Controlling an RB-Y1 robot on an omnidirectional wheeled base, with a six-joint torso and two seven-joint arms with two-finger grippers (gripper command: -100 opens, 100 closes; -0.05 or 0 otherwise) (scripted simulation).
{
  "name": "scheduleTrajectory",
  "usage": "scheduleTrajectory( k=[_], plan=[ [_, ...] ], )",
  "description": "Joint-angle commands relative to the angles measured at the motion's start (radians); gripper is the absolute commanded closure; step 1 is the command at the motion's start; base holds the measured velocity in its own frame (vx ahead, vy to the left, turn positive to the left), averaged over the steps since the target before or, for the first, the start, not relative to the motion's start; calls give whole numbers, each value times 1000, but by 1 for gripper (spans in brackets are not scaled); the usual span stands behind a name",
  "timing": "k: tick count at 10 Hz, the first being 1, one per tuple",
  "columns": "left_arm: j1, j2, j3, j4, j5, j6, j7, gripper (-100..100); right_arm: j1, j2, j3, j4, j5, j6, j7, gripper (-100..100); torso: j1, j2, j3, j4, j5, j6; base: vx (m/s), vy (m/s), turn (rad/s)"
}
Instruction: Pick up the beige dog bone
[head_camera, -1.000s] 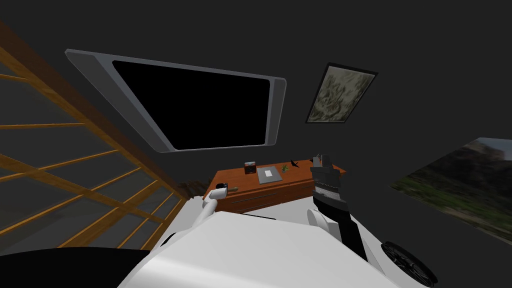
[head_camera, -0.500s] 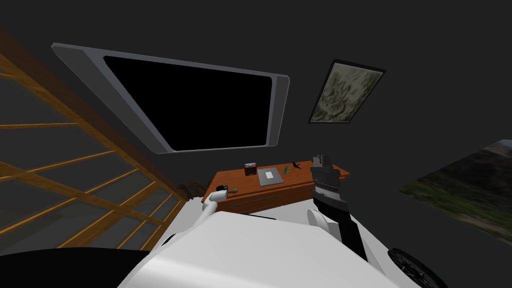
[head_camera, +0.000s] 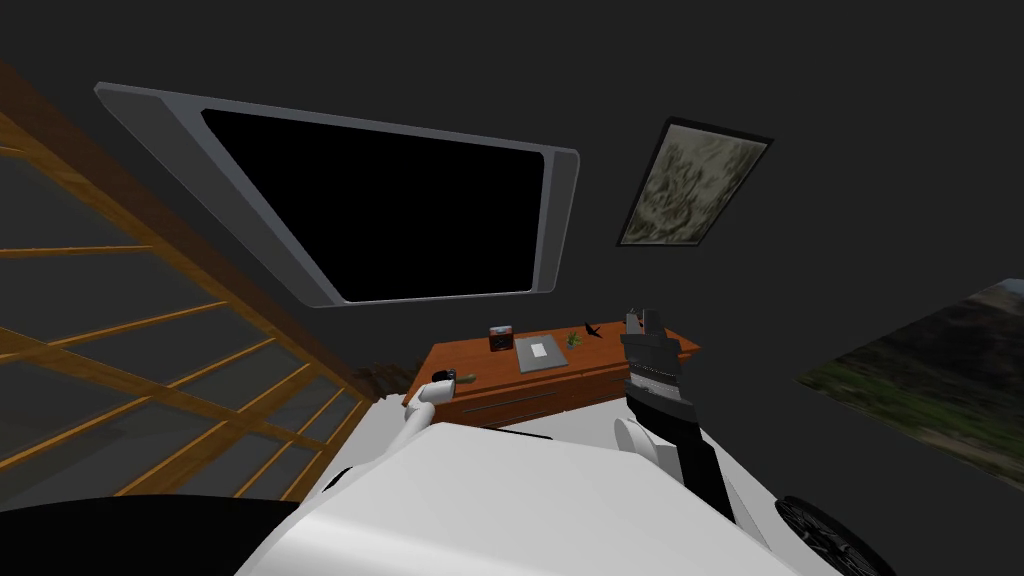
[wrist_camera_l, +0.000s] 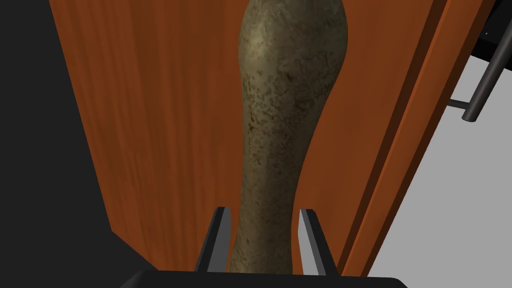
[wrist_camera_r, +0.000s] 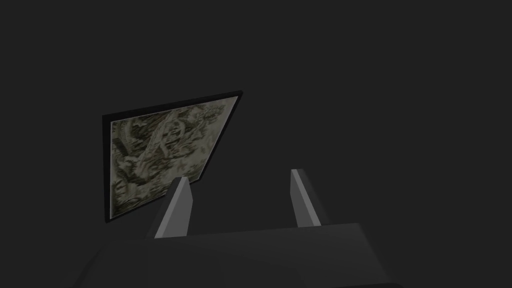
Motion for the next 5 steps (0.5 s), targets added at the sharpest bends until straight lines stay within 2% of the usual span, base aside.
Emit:
scheduleTrajectory(
  k=[1, 3, 4, 5],
  plan=[
    [-6, 2, 7, -27, -1, 34, -1, 100, 0, 0, 0, 0, 0, 0, 0, 0, 0, 0, 0, 0, 0, 0, -60, -23, -30],
    [-10, 3, 14, -60, -1, 71, -3, 100, 0, 0, 0, 0, 0, 0, 0, 0, -3, 6, 3, 1, -1, 0, -98, -29, -21],
    [-6, 2, 11, -49, 0, 53, -3, 100, 0, 0, 0, 0, 0, 0, 0, 0, -2, 7, 4, 1, -1, 0, -43, -4, -5],
    [-6, 2, 11, -50, 0, 58, -3, 0, 0, 0, 0, 0, 0, 0, 0, 0, -1, 5, 3, 1, -1, 0, -9, -2, 2]
  ],
)
